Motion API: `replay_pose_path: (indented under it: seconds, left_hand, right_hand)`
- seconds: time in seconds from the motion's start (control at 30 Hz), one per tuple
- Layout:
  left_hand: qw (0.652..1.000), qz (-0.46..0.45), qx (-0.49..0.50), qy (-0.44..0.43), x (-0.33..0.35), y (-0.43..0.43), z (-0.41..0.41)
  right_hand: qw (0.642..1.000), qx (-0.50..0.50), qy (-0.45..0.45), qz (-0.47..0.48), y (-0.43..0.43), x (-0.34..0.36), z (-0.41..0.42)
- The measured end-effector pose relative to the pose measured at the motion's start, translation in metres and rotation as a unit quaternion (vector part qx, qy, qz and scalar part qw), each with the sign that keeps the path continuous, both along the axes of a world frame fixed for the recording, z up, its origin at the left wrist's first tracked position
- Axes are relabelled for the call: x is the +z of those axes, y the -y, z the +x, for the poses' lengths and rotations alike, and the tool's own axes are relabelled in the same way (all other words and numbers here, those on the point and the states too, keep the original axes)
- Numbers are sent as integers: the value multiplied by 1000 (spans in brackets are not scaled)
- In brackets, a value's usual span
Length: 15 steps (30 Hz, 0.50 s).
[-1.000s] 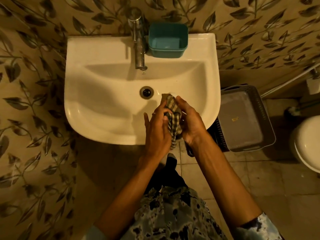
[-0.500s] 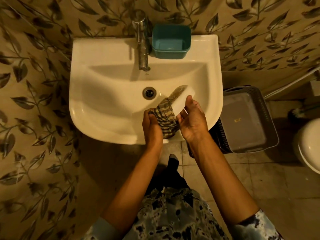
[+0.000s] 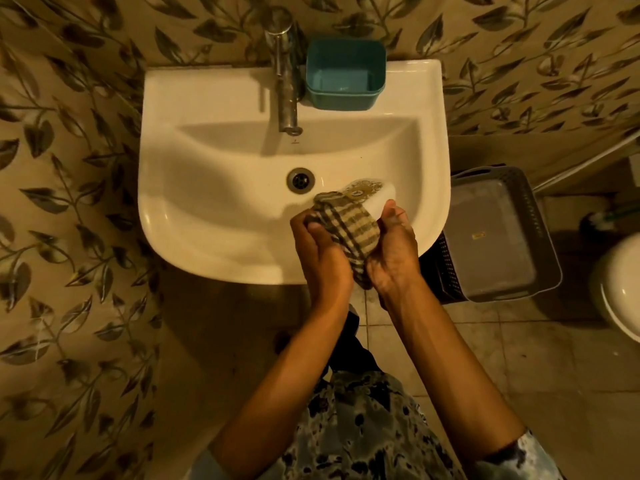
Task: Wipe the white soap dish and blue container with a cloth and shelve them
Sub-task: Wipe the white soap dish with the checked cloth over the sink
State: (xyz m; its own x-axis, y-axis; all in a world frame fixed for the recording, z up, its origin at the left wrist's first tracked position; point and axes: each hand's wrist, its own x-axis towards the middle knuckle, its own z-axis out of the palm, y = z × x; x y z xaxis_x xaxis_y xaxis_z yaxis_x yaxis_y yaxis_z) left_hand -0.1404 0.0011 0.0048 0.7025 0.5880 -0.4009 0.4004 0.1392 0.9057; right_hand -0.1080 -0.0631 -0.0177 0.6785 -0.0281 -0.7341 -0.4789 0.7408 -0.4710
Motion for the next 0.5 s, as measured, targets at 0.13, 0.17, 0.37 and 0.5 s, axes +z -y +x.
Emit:
replay_pose_path:
  seconds: [0.13, 0.17, 0.37, 0.5]
  left_hand:
    - [991, -101, -10, -89, -10, -33, 34]
    - [986, -132, -34, -99, -11, -42, 40]
    - [981, -163, -84, -63, -15, -41, 25]
    - [972, -220, -75, -26, -25, -24, -4]
  right_hand:
    - [998, 55, 39, 14, 11, -2, -10]
    - [997, 68, 46, 15, 14, -3, -11]
    - [995, 94, 38, 4, 9, -2, -8]
    - [994, 90, -48, -48, -2, -5, -5]
